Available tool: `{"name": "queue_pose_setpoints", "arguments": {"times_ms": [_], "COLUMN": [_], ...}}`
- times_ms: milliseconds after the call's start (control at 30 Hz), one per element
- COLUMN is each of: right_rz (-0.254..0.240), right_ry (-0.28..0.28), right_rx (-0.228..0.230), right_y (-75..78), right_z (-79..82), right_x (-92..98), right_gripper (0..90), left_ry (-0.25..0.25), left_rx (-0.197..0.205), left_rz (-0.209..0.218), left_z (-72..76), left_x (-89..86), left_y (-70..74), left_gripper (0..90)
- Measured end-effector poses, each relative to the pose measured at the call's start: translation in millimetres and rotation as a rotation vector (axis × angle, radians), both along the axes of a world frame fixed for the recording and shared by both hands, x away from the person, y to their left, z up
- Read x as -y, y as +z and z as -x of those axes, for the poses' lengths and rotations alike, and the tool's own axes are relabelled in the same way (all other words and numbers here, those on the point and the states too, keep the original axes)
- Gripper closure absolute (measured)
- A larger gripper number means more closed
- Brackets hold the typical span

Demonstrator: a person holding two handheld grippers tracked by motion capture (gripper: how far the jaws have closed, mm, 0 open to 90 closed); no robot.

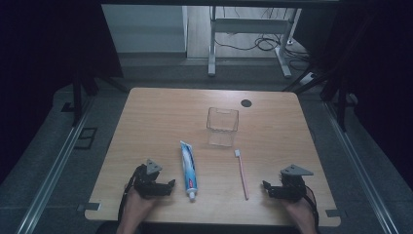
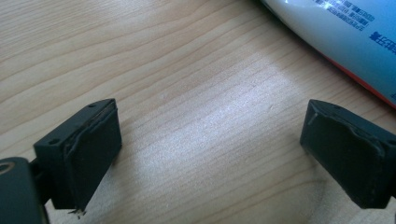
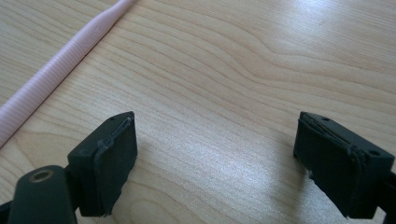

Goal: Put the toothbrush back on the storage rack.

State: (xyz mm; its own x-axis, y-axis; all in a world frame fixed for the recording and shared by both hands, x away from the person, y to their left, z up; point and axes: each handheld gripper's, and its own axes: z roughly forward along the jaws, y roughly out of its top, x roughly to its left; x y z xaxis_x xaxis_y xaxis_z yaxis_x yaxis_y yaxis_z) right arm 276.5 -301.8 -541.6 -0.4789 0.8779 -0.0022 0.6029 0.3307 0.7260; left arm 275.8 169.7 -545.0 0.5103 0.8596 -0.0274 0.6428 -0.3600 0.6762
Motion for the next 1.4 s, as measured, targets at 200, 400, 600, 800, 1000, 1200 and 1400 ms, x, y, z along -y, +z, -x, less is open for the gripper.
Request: {"name": "queue_pose_setpoints", "arguments": {"times_ms": [200,400,600,800,1000,1200,1400], "right_rz": [0.000,0.000,0.000,-0.001,-0.018,-0.038,-0.043], "right_ry": [0.000,0.005,0.008,0.010,0.022,0.039,0.039], "right_rx": [0.000,0.000,-0.002,-0.001,-0.010,-0.008,-0.019], "right_y": [0.0,0.0,0.0,0.0,0.9,3.8,7.0], "right_z": [0.0,0.1,0.2,0.2,-0.3,0.5,1.2], "right_x": [0.0,0.4,0.2,0.5,1.8,1.8,3.6], "right_gripper": [12.9,12.8,12.4,12.6,12.9,12.5,12.1], "left_ry": [0.007,0.003,0.003,0.005,0.005,0.006,0.005], "left_rx": [0.002,-0.002,-0.002,-0.001,0.000,0.000,0.000], "left_rz": [0.002,-0.003,-0.002,-0.001,-0.001,-0.001,-0.001], "left_z": [1.0,-1.1,-1.1,-1.0,-1.0,-0.9,-0.9], "left_x": [0.1,1.4,1.4,1.2,1.1,1.1,1.2], "left_y": [0.0,-0.2,-0.2,-0.1,-0.1,-0.1,-0.1], "left_gripper": [6.9,5.0,5.0,5.5,5.7,5.7,5.7]}}
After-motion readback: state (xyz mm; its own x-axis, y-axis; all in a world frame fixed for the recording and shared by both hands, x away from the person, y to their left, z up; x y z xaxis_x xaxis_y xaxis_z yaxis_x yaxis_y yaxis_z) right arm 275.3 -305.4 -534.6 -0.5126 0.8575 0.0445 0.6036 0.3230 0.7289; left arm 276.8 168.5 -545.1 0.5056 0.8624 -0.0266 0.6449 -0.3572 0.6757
